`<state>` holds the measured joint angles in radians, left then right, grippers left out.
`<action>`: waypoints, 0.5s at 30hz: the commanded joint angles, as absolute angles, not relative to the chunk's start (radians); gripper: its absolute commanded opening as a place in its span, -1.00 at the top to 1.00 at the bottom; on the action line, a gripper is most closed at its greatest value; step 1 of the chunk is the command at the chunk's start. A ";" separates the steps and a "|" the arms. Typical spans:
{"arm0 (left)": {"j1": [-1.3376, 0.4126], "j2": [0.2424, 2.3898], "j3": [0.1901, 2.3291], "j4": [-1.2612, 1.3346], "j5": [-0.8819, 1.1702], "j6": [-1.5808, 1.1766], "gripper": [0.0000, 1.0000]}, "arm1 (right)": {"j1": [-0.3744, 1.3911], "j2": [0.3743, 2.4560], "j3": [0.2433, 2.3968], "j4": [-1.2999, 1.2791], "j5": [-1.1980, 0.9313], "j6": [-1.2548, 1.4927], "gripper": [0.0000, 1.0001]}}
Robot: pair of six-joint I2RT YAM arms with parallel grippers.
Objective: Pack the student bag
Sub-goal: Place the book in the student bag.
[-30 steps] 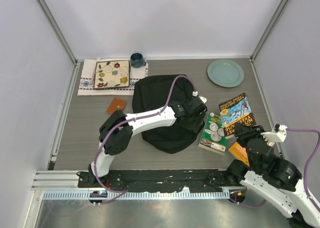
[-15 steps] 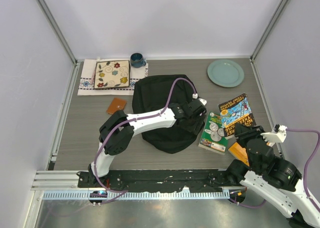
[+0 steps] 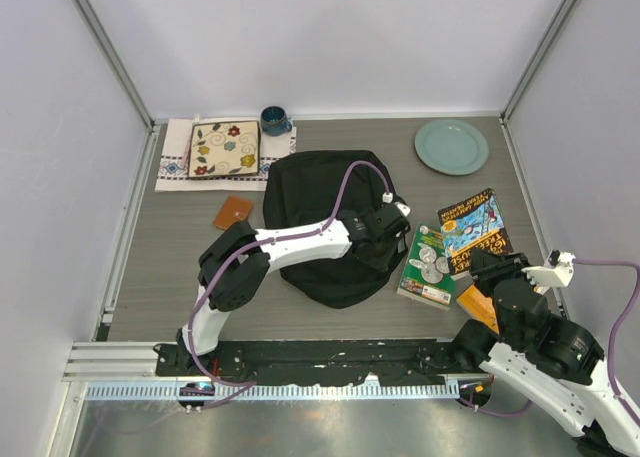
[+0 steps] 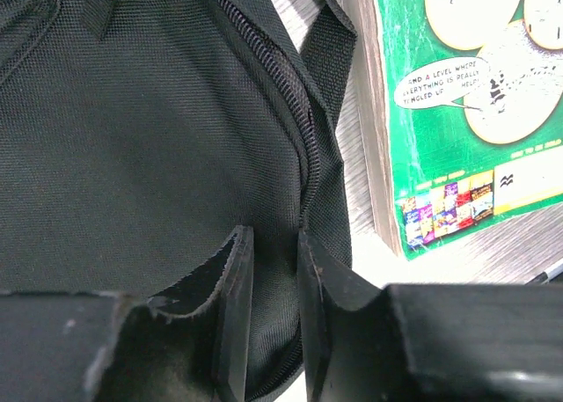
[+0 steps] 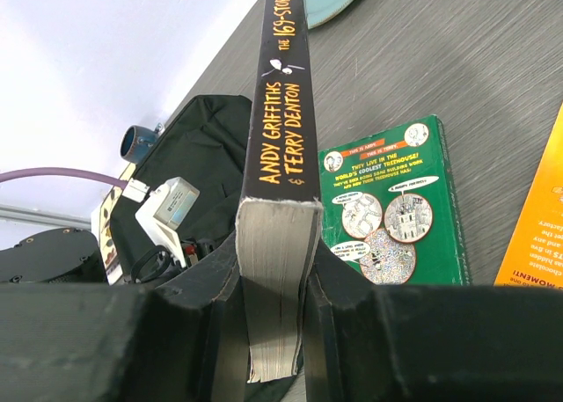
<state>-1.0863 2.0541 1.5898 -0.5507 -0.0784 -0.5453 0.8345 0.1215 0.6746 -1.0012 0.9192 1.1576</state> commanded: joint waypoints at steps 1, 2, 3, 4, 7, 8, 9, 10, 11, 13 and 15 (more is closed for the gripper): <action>-1.088 2.031 1.580 -0.563 -0.089 -0.538 0.52 | 0.834 0.107 0.686 -0.940 0.985 1.186 0.90; -1.088 2.031 1.582 -0.564 -0.086 -0.537 0.66 | 0.834 0.106 0.686 -0.940 0.983 1.186 0.90; -1.088 2.033 1.582 -0.565 -0.084 -0.535 0.74 | 0.834 0.106 0.684 -0.940 0.982 1.186 0.90; -1.088 2.033 1.583 -0.565 -0.086 -0.534 0.84 | 0.834 0.106 0.684 -0.940 0.983 1.186 0.90; -1.088 2.028 1.591 -0.569 -0.089 -0.523 1.00 | 0.834 0.106 0.684 -0.939 0.983 1.190 0.89; -1.088 2.025 1.598 -0.571 -0.090 -0.520 1.00 | 0.834 0.107 0.684 -0.940 0.983 1.189 0.90; -1.088 2.022 1.606 -0.575 -0.098 -0.509 1.00 | 0.834 0.107 0.686 -0.940 0.982 1.187 0.90; -1.088 2.019 1.614 -0.590 -0.107 -0.503 1.00 | 0.834 0.109 0.687 -0.940 0.982 1.187 0.90; -1.088 2.016 1.635 -0.598 -0.112 -0.496 1.00 | 0.836 0.107 0.689 -0.940 0.982 1.186 0.89; -1.082 2.002 1.658 -0.621 -0.126 -0.473 1.00 | 0.834 0.107 0.690 -0.940 0.983 1.184 0.89; -1.071 1.993 1.695 -0.637 -0.124 -0.462 1.00 | 0.834 0.110 0.690 -0.940 0.980 1.183 0.89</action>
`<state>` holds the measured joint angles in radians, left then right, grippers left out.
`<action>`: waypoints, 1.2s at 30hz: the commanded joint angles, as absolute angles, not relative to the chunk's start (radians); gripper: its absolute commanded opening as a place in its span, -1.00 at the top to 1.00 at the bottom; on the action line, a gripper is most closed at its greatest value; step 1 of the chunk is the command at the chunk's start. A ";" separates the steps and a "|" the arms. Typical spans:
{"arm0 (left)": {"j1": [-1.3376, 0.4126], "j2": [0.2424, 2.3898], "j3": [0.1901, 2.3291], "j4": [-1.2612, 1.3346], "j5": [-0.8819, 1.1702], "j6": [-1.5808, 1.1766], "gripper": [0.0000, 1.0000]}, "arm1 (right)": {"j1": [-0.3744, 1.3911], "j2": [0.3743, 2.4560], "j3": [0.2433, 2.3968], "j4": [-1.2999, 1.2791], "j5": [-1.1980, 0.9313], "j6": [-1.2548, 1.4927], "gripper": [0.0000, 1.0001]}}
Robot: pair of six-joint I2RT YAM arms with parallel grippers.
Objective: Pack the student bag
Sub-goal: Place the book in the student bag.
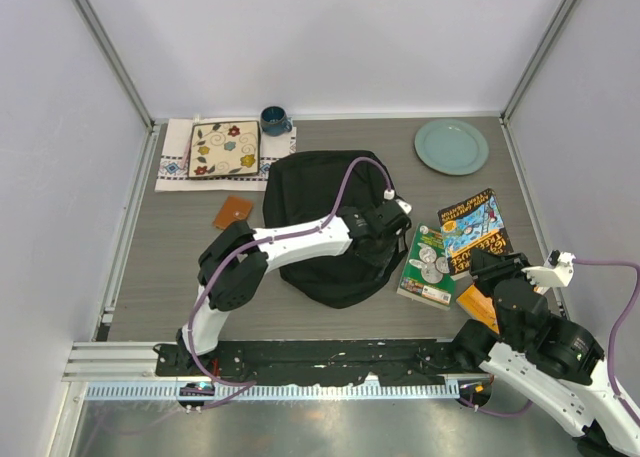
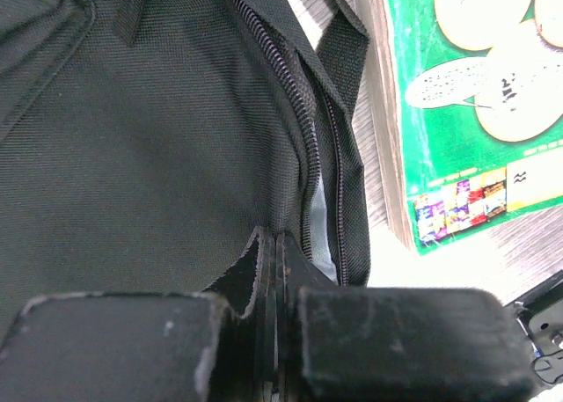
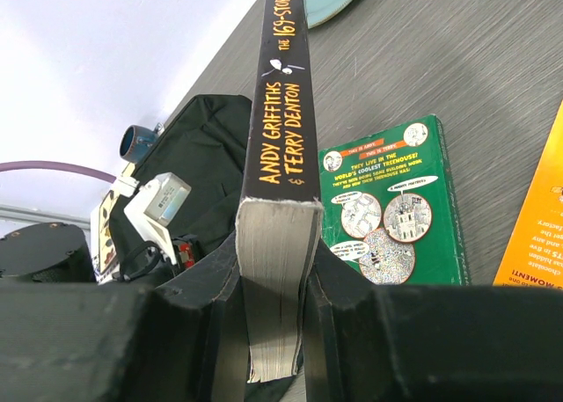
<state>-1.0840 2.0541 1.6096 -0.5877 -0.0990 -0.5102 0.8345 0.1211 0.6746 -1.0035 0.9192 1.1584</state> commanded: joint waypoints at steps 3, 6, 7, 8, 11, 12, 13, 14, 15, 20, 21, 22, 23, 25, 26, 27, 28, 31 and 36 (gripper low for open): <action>-1.042 1.962 1.750 -0.681 -0.114 -0.443 1.00 | 0.834 0.115 0.698 -0.940 0.974 1.180 0.89; -0.999 1.925 1.804 -0.702 -0.072 -0.428 1.00 | 0.834 0.124 0.709 -0.940 0.960 1.169 0.89; -0.976 1.916 1.816 -0.706 -0.049 -0.423 1.00 | 0.834 0.132 0.718 -0.940 0.945 1.166 0.90; -0.965 1.901 1.842 -0.709 -0.040 -0.417 1.00 | 0.834 0.132 0.722 -0.940 0.939 1.160 0.90; -0.917 1.885 1.890 -0.733 -0.003 -0.410 1.00 | 0.836 0.130 0.739 -0.942 0.905 1.160 0.92; -0.908 1.884 1.899 -0.748 -0.003 -0.408 1.00 | 0.835 0.126 0.742 -0.939 0.890 1.160 0.93; -0.888 1.881 1.910 -0.755 -0.003 -0.408 1.00 | 0.836 0.124 0.747 -0.927 0.850 1.157 0.95; -0.881 1.878 1.928 -0.759 0.030 -0.407 1.00 | 0.838 0.126 0.747 -0.917 0.819 1.155 0.96; -0.865 1.876 1.936 -0.765 0.038 -0.407 1.00 | 0.838 0.129 0.746 -0.905 0.789 1.151 0.97; -0.841 1.882 1.992 -0.768 0.072 -0.420 1.00 | 0.836 0.167 0.709 -0.752 0.501 1.146 0.99; -0.839 1.891 2.002 -0.775 0.077 -0.420 1.00 | 0.836 0.184 0.698 -0.720 0.456 1.147 0.98; -0.839 1.896 2.014 -0.775 0.081 -0.422 1.00 | 0.836 0.190 0.674 -0.656 0.416 1.150 0.99; -0.839 1.899 2.022 -0.778 0.084 -0.422 1.00 | 0.836 0.195 0.664 -0.626 0.349 1.154 0.98; -0.838 1.916 2.042 -0.795 0.080 -0.425 1.00 | 0.836 0.212 0.634 -0.565 0.307 1.157 0.98; -0.838 1.922 2.048 -0.802 0.080 -0.426 1.00 | 0.836 0.218 0.624 -0.557 0.296 1.161 0.98; -0.838 1.925 2.052 -0.807 0.081 -0.429 1.00 | 0.836 0.224 0.609 -0.557 0.293 1.167 0.98; -0.838 1.922 2.049 -0.810 0.092 -0.431 1.00 | 0.836 0.238 0.603 -0.557 0.293 1.170 0.98; -0.836 1.905 2.039 -0.798 0.101 -0.442 1.00 | 0.836 0.277 0.580 -0.528 0.282 1.155 0.98; -0.836 1.905 2.040 -0.807 0.087 -0.440 1.00 | 0.836 0.368 0.567 -0.390 0.198 1.132 0.98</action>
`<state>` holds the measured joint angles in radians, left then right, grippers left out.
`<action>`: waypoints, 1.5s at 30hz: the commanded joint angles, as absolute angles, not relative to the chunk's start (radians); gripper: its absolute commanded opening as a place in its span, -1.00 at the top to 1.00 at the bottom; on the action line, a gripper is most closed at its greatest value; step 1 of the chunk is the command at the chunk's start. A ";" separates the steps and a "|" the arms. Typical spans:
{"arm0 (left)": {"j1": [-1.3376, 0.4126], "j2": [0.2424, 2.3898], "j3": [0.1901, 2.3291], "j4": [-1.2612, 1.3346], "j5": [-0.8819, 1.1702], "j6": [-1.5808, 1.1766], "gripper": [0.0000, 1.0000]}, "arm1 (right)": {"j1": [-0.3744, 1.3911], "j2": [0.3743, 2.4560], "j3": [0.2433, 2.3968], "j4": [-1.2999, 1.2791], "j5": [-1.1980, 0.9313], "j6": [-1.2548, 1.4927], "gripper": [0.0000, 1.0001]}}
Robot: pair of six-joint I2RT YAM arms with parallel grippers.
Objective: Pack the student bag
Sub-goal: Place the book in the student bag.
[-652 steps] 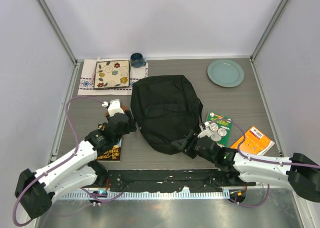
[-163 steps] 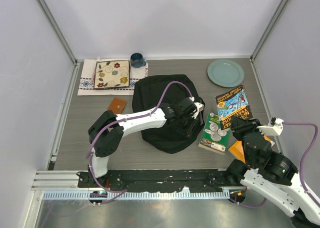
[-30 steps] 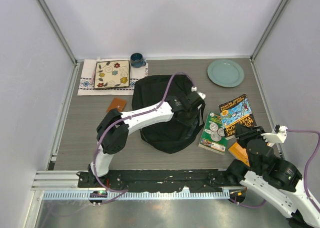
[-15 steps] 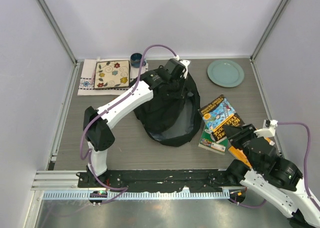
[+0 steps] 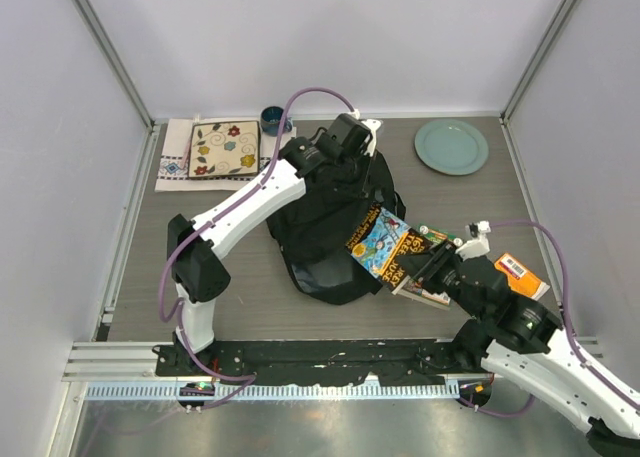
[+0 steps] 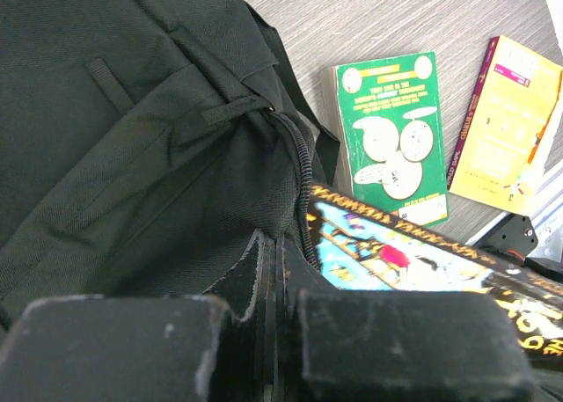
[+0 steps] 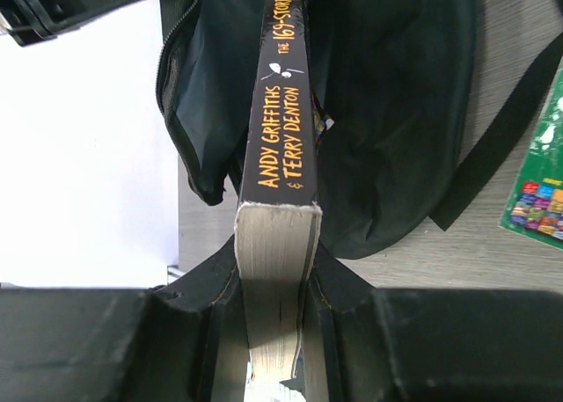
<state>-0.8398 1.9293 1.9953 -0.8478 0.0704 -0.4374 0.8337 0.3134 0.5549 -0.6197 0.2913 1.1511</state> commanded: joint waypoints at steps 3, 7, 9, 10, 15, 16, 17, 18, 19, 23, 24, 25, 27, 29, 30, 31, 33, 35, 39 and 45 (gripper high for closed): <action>-0.833 1.908 2.031 -0.815 0.081 -0.437 1.00 | 0.836 0.335 0.635 -0.490 0.299 1.089 0.98; -0.831 1.899 2.008 -0.801 0.078 -0.442 1.00 | 0.836 0.241 0.744 -0.621 0.515 1.022 0.98; -0.828 1.901 2.008 -0.793 0.080 -0.443 1.00 | 0.836 0.215 0.788 -0.649 0.543 1.006 0.98; -0.827 1.902 2.011 -0.792 0.081 -0.445 1.00 | 0.836 0.213 0.796 -0.653 0.542 1.005 0.98; -0.825 1.910 2.034 -0.781 0.086 -0.456 1.00 | 0.838 0.235 0.767 -0.664 0.437 1.083 0.98; -0.827 1.910 2.036 -0.781 0.087 -0.459 1.00 | 0.838 0.238 0.755 -0.661 0.419 1.103 0.98; -0.824 1.911 2.040 -0.781 0.084 -0.460 1.00 | 0.836 0.242 0.726 -0.660 0.402 1.117 0.98; -0.824 1.910 2.045 -0.782 0.081 -0.462 1.00 | 0.836 0.247 0.712 -0.655 0.368 1.129 0.98; -0.822 1.908 2.045 -0.781 0.078 -0.463 1.00 | 0.836 0.247 0.695 -0.649 0.354 1.152 0.99; -0.816 1.902 2.046 -0.776 0.078 -0.469 1.00 | 0.838 0.235 0.586 -0.568 0.272 1.186 0.98; -0.818 1.901 2.043 -0.773 0.081 -0.471 1.00 | 0.836 0.241 0.574 -0.534 0.243 1.193 0.98; -0.816 1.901 2.042 -0.770 0.084 -0.474 1.00 | 0.836 0.253 0.562 -0.516 0.227 1.195 0.98; -0.816 1.901 2.042 -0.769 0.095 -0.480 1.00 | 0.835 0.271 0.532 -0.474 0.204 1.204 0.98; -0.818 1.901 2.042 -0.769 0.094 -0.479 1.00 | 0.838 0.284 0.535 -0.474 0.196 1.204 0.99; -0.816 1.901 2.040 -0.770 0.089 -0.477 1.00 | 0.838 0.281 0.538 -0.494 0.199 1.201 0.98; -0.818 1.899 2.039 -0.773 0.081 -0.476 1.00 | 0.836 0.275 0.538 -0.508 0.212 1.200 0.98; -0.815 1.894 2.037 -0.775 0.078 -0.472 1.00 | 0.836 0.249 0.535 -0.549 0.224 1.193 0.98; -0.815 1.893 2.037 -0.773 0.083 -0.471 1.00 | 0.836 0.235 0.520 -0.558 0.227 1.192 0.98; -0.815 1.887 2.046 -0.778 0.092 -0.469 1.00 | 0.836 0.261 0.488 -0.563 0.181 1.200 0.98; -0.815 1.871 2.033 -0.750 0.138 -0.498 1.00 | 0.838 0.284 0.408 -0.321 0.207 1.284 0.99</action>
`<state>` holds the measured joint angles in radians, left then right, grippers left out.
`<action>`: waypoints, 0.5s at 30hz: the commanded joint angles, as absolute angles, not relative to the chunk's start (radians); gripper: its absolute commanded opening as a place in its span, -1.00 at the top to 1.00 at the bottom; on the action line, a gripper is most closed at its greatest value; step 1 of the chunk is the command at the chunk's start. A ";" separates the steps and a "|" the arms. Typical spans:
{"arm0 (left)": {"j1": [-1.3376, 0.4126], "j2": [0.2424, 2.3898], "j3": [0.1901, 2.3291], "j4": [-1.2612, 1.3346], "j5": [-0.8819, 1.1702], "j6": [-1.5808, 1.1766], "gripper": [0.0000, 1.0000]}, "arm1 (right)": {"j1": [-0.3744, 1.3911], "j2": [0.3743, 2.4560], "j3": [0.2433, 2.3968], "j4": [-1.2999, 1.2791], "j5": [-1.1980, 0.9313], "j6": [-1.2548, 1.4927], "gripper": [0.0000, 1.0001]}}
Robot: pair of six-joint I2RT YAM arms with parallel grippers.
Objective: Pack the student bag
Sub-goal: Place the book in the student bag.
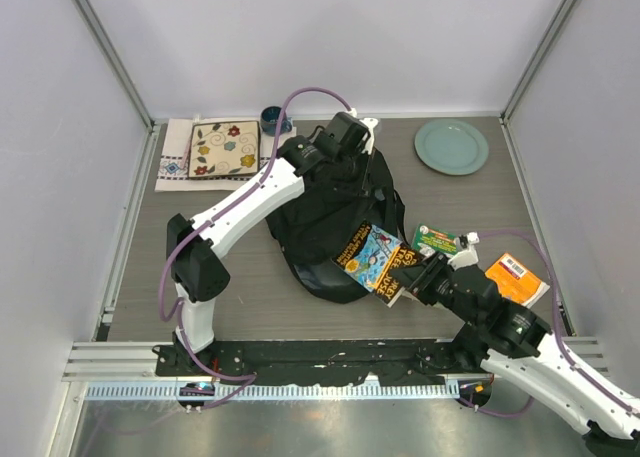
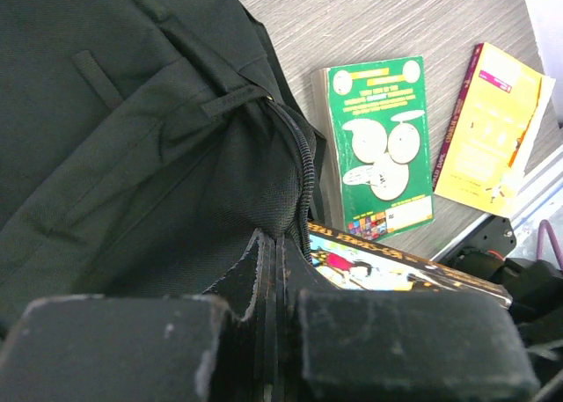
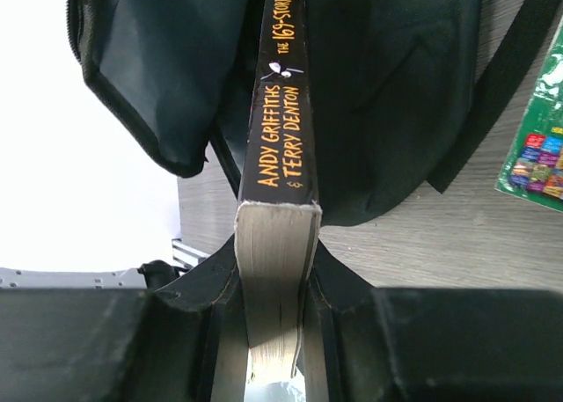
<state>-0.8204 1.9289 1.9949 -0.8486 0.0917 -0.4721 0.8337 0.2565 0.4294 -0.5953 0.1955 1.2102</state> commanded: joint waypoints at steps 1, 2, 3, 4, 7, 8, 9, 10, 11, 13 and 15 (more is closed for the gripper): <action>-0.815 1.864 2.031 -0.747 0.146 -0.511 1.00 | 0.836 0.302 0.400 -0.272 0.204 1.308 0.98; -0.815 1.861 2.026 -0.744 0.152 -0.517 1.00 | 0.836 0.328 0.388 -0.193 0.207 1.324 0.99; -0.815 1.858 2.022 -0.735 0.159 -0.523 1.00 | 0.836 0.353 0.384 -0.152 0.207 1.336 0.98; -0.816 1.850 2.020 -0.729 0.166 -0.537 1.00 | 0.836 0.406 0.379 -0.109 0.204 1.359 0.98; -0.815 1.842 2.008 -0.729 0.166 -0.555 1.00 | 0.838 0.506 0.361 -0.006 0.216 1.397 0.98; -0.815 1.839 2.006 -0.727 0.167 -0.567 1.00 | 0.836 0.527 0.359 0.033 0.221 1.420 0.98; -0.816 1.838 2.003 -0.730 0.170 -0.572 1.00 | 0.835 0.549 0.357 0.050 0.230 1.422 0.98; -0.816 1.836 1.999 -0.729 0.170 -0.577 1.00 | 0.834 0.586 0.351 0.076 0.244 1.420 0.98; -0.816 1.832 2.000 -0.732 0.170 -0.583 1.00 | 0.834 0.607 0.357 0.098 0.248 1.425 0.98; -0.816 1.825 1.999 -0.738 0.164 -0.587 1.00 | 0.834 0.638 0.362 0.136 0.261 1.419 0.99; -0.816 1.821 2.000 -0.741 0.164 -0.589 1.00 | 0.834 0.676 0.360 0.207 0.278 1.416 0.98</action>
<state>-0.8181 1.9148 1.9903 -0.8116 0.1333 -0.5613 0.8337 0.6430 0.3431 -0.0742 0.2180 1.3838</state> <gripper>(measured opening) 0.010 0.285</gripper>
